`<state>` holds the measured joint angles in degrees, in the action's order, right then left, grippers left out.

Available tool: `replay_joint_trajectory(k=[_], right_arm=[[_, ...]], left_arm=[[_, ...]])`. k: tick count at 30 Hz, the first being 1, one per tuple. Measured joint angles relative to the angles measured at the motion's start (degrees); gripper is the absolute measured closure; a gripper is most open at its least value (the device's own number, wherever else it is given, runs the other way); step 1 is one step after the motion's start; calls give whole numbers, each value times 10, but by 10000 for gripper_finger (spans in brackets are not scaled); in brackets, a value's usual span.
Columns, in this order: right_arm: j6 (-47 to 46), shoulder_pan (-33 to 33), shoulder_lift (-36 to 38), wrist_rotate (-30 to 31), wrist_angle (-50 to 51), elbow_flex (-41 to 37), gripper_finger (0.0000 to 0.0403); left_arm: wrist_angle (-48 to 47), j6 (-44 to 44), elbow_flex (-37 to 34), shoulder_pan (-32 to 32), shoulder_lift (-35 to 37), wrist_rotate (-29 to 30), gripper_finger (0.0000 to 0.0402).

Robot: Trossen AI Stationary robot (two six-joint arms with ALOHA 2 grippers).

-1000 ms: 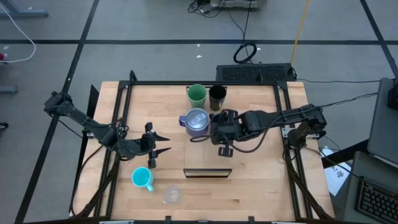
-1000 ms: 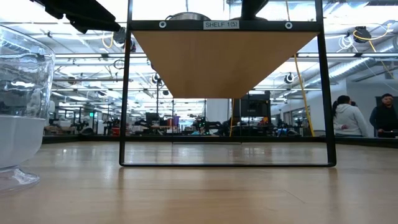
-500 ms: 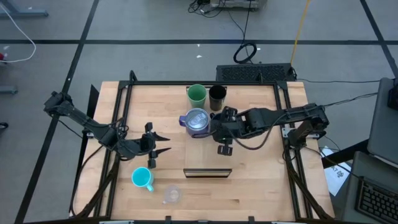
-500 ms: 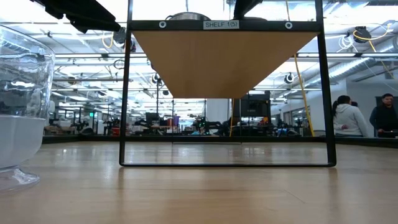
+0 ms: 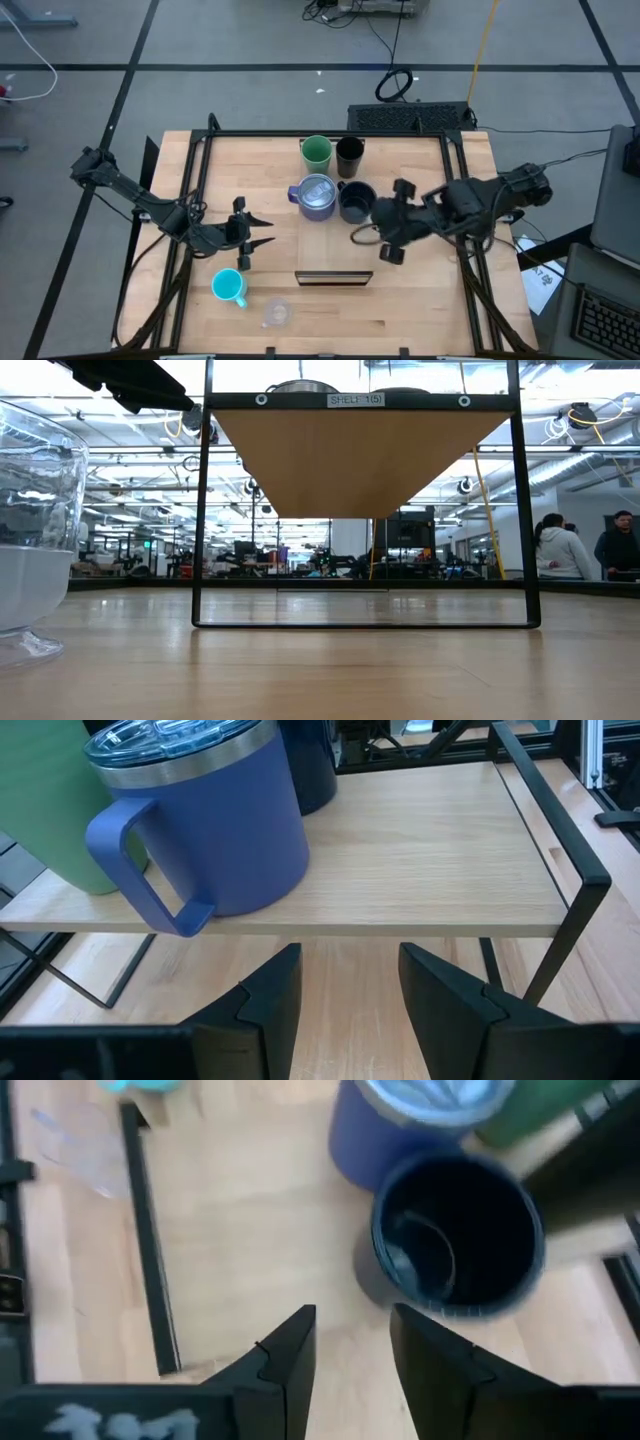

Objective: Stack small to large cups/mugs on shelf
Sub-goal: Put the black mug on the shelf

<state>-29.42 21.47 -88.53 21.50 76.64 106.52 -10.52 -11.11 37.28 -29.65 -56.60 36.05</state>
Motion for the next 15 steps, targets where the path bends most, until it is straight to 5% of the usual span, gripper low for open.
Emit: replay_joint_trajectory(k=[15], right_arm=[[-122,41,0,87,-37,-166,283]], left_arm=[[2,-4,0,0,0,0,231]])
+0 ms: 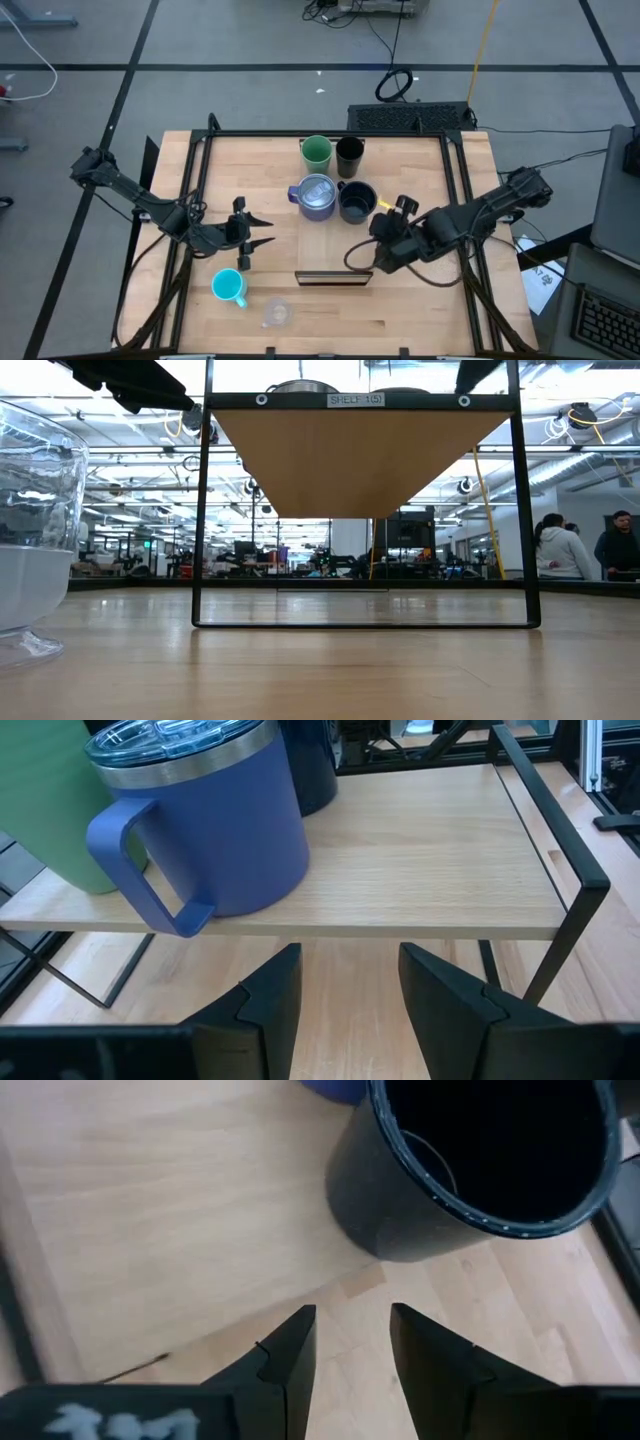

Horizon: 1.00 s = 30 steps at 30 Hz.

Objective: Stack small to large cups/mugs on shelf
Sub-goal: Put the black mug on the shelf

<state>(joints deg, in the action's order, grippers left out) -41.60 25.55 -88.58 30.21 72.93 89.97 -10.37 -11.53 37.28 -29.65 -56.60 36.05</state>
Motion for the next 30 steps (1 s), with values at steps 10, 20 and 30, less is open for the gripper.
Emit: replay_joint_trajectory(k=[10,20,30], right_arm=[[-4,-20,0,30,-67,-71,283],[55,-55,0,30,-129,-81,283],[70,-72,0,29,-130,-81,283]], left_arm=[[0,1,0,0,0,0,231],[0,2,0,0,0,0,231],[0,5,0,0,0,0,231]])
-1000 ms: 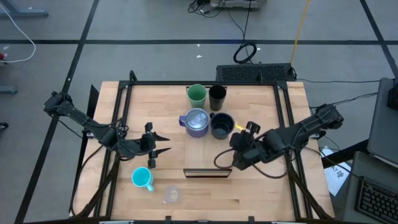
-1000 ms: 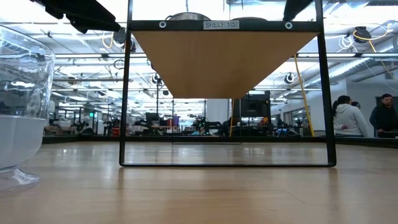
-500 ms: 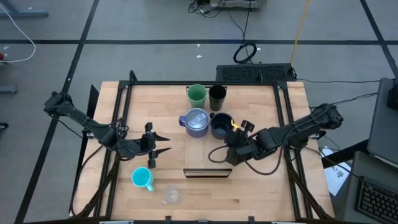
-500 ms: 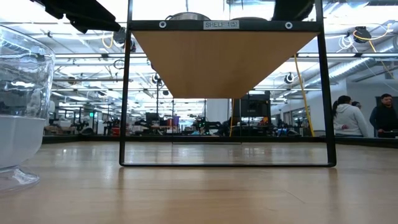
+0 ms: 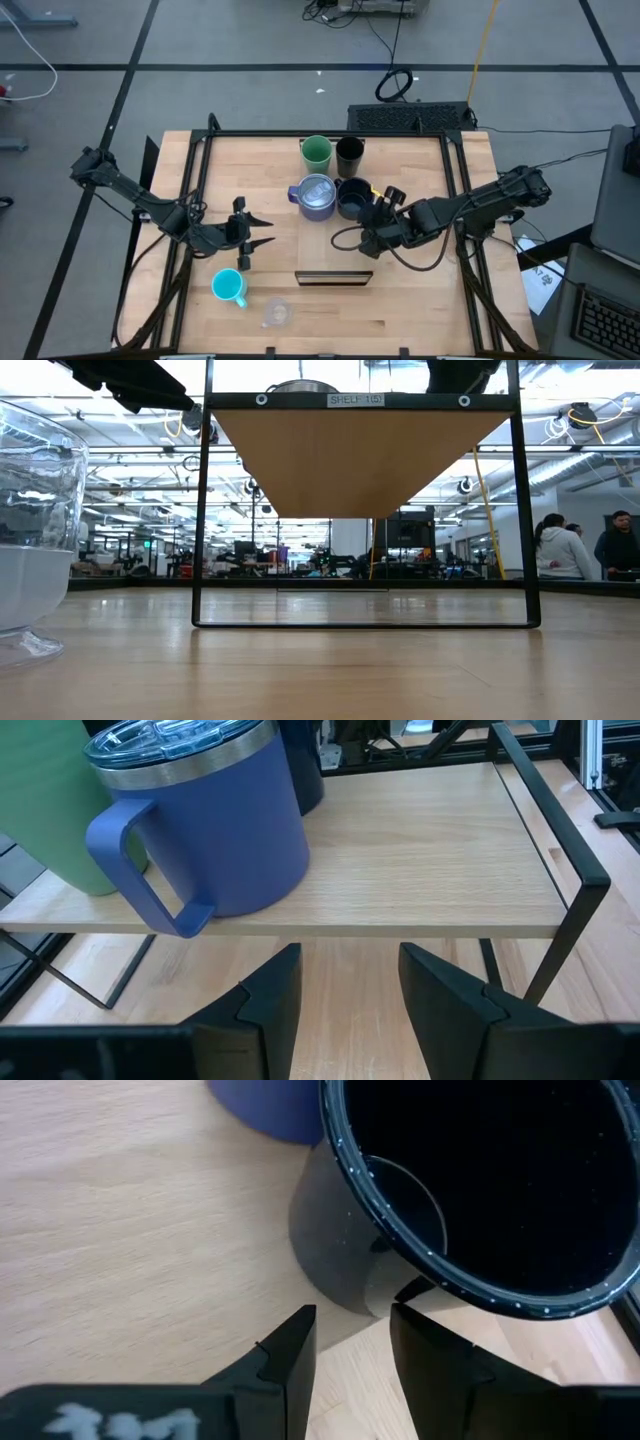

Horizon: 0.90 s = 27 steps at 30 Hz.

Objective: Stack small to large cups/mugs on shelf
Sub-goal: Put the black mug on the shelf, then put the blue mug on the shelf

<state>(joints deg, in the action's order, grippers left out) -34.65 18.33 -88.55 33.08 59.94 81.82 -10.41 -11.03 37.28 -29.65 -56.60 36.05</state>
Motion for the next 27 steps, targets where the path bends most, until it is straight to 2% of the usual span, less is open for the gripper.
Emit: replay_joint_trajectory(k=[19,27], right_arm=[[24,-15,0,-1,-21,0,283],[-2,21,22,-3,-57,0,283]], left_arm=[[-1,0,0,0,0,0,231],[-1,-1,0,0,0,0,231]])
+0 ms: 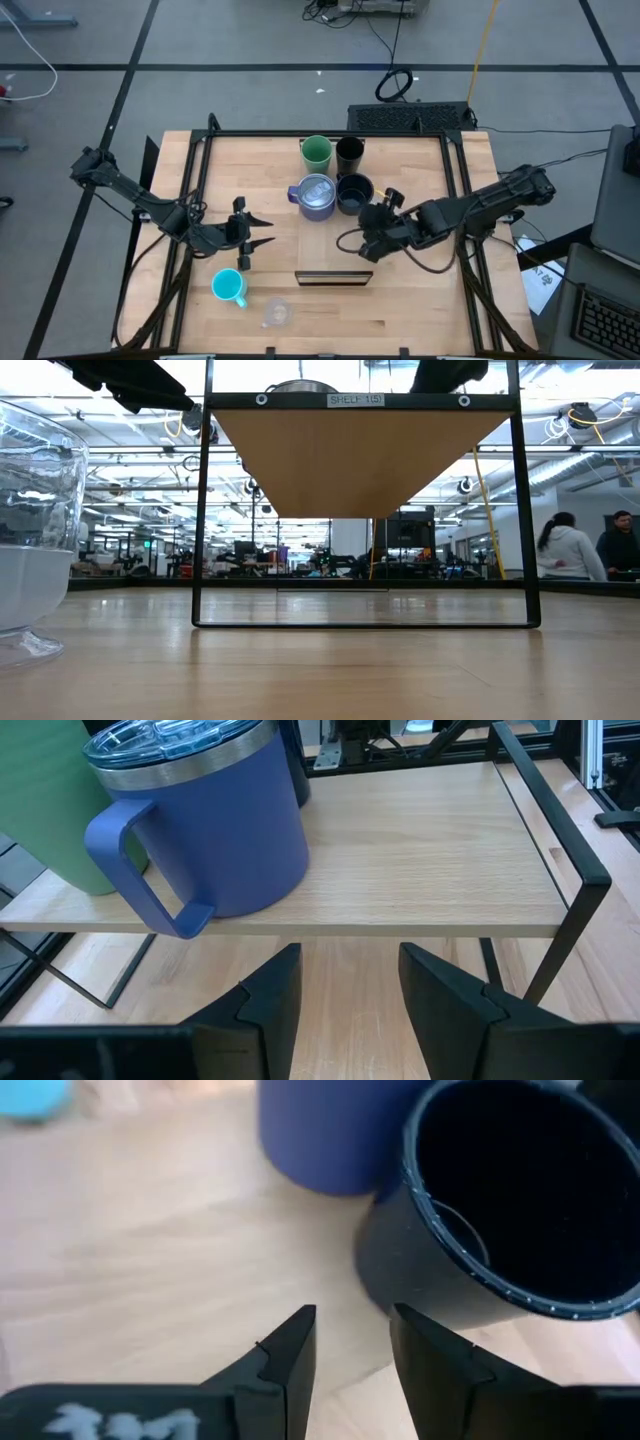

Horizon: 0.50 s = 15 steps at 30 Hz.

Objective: Stack small to large cups/mugs on shelf
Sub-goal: Put the blue mug on the shelf

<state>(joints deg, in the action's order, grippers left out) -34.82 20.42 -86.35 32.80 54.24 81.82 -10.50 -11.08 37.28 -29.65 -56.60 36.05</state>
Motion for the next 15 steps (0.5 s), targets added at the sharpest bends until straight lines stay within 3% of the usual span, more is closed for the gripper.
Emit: replay_joint_trajectory(k=[15], right_arm=[[-29,113,51,4,-64,0,283]], left_arm=[[-1,-32,0,-7,0,-1,231]])
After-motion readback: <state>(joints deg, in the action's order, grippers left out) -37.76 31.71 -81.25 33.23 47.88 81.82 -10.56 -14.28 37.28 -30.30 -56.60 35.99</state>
